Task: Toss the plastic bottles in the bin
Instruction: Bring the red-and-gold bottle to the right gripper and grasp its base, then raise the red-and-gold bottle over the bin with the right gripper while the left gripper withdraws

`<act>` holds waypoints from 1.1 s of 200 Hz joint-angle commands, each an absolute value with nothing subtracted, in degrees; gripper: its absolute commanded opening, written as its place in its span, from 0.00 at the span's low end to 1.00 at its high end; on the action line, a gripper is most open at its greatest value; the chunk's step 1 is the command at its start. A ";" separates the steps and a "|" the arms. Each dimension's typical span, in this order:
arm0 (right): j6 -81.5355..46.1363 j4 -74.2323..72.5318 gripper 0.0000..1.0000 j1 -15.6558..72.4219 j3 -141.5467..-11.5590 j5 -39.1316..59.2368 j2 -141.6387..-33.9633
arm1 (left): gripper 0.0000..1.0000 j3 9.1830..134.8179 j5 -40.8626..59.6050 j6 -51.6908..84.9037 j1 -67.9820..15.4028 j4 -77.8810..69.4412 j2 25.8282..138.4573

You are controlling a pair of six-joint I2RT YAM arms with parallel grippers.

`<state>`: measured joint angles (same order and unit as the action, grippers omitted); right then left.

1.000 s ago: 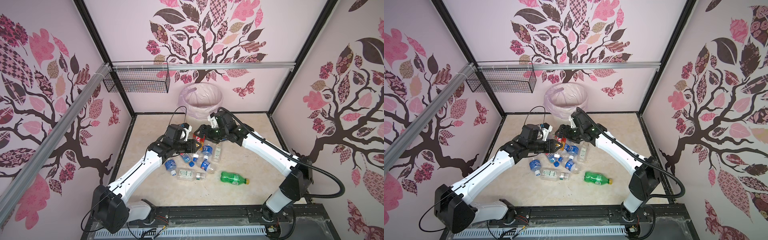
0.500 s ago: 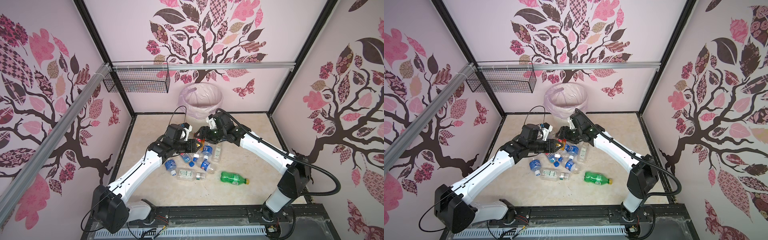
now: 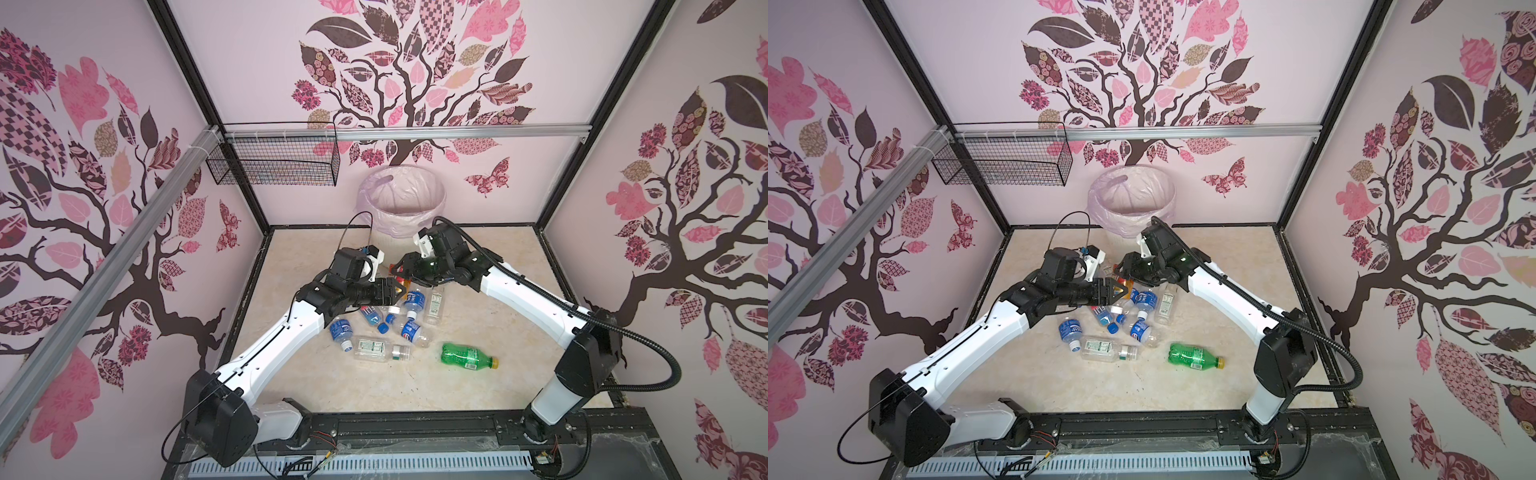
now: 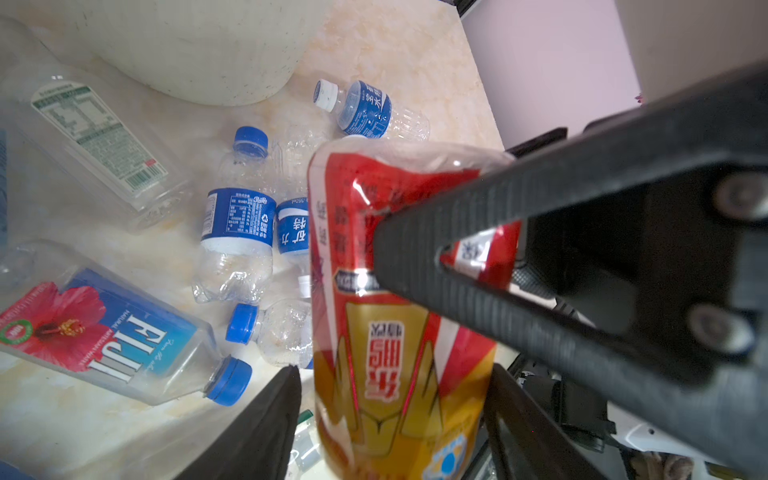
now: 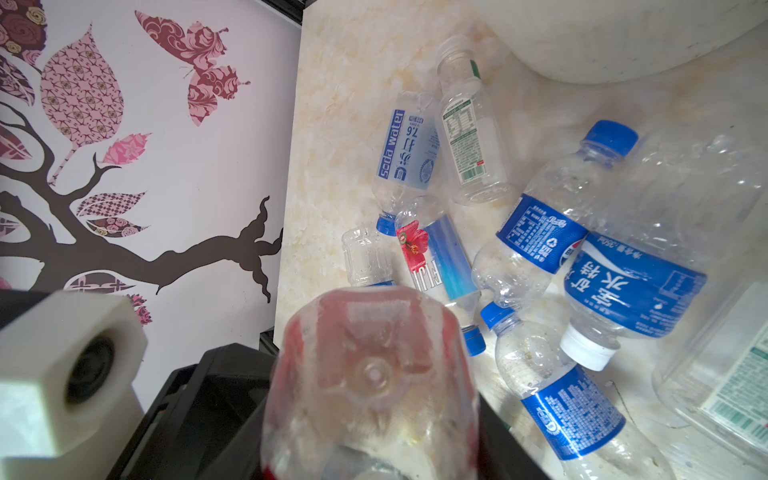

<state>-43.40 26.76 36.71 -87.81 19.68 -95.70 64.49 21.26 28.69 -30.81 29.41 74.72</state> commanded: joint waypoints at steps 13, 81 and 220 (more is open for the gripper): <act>-41.37 28.21 0.49 32.64 -90.52 17.89 -94.74 | 0.85 68.05 20.04 28.60 -31.02 30.88 73.74; -36.67 28.81 0.49 23.52 -97.50 13.30 -93.79 | 0.97 81.26 14.76 30.13 -31.46 39.69 81.05; -27.92 9.30 0.54 17.90 -122.30 -10.74 -97.98 | 0.97 127.53 3.03 39.45 -36.03 53.67 100.80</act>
<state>-26.79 15.92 20.95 -113.19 -6.46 -95.98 119.48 4.54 37.65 -35.68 50.78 97.97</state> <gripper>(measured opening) 0.545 0.972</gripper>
